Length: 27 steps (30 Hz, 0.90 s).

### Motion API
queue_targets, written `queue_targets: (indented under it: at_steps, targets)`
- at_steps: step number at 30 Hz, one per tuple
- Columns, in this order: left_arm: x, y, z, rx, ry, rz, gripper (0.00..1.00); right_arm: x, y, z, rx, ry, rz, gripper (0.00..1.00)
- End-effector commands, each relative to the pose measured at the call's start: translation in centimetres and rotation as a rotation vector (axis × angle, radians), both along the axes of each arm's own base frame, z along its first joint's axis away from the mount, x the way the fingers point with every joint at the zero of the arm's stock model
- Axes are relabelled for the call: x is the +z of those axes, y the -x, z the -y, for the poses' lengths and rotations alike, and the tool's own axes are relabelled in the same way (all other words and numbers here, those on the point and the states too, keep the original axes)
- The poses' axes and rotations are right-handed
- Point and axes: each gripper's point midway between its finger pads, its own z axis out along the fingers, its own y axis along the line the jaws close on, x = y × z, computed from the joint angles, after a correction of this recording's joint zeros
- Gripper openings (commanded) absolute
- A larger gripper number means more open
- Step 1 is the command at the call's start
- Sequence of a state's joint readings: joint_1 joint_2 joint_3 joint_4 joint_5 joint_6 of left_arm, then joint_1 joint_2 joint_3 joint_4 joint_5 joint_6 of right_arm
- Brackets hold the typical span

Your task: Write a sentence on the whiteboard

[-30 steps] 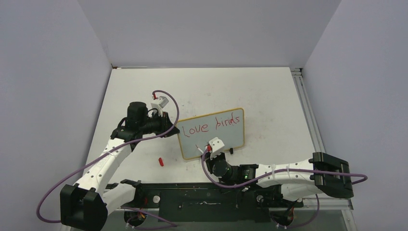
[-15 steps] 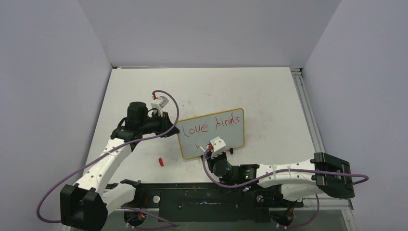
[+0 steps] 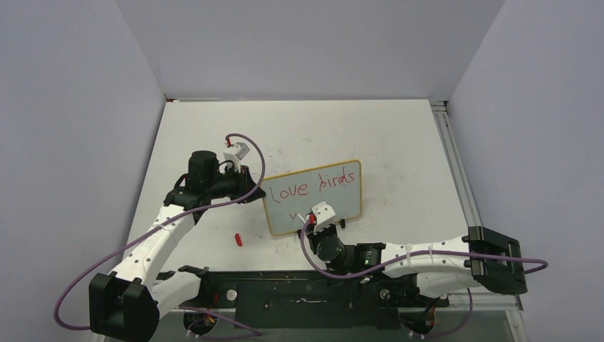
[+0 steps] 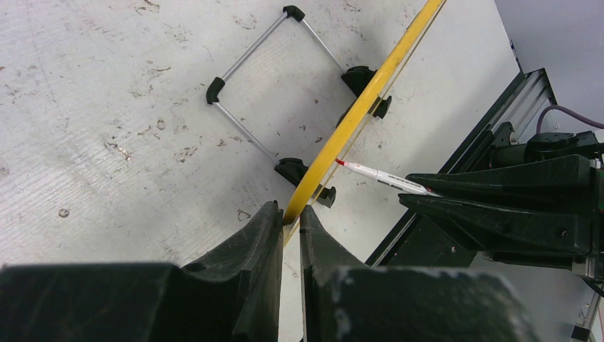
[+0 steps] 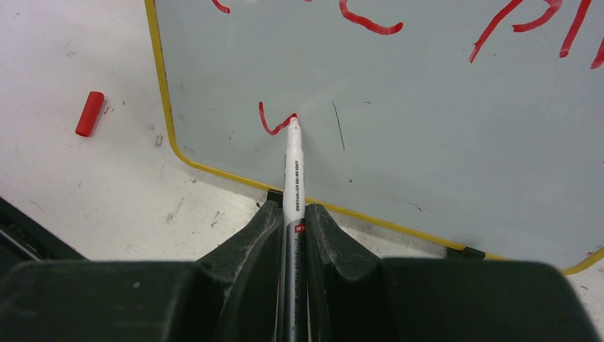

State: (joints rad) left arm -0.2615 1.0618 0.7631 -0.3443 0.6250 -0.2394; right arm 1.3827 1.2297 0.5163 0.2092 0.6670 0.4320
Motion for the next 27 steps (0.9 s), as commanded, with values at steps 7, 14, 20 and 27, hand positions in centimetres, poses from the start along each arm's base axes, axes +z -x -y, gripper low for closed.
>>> queue_targets:
  at_steps: [7, 14, 20, 27]
  targets:
    - [1.5, -0.6, 0.1, 0.005, 0.009, 0.056, 0.10, 2.0, -0.4, -1.3, -0.013, -0.079, 0.017, 0.05]
    - [1.6, -0.6, 0.0, 0.006, 0.009, 0.059, 0.10, 0.7, 0.2, -1.6, 0.006, -0.074, -0.016, 0.05]
    - [1.5, -0.6, 0.0, 0.008, 0.007, 0.059, 0.10, 0.1, 0.5, -1.3, 0.003, -0.069, -0.033, 0.05]
    - [1.5, -0.6, 0.0, 0.008, 0.008, 0.060, 0.10, -0.2, 0.5, -0.6, -0.025, -0.064, -0.036, 0.05]
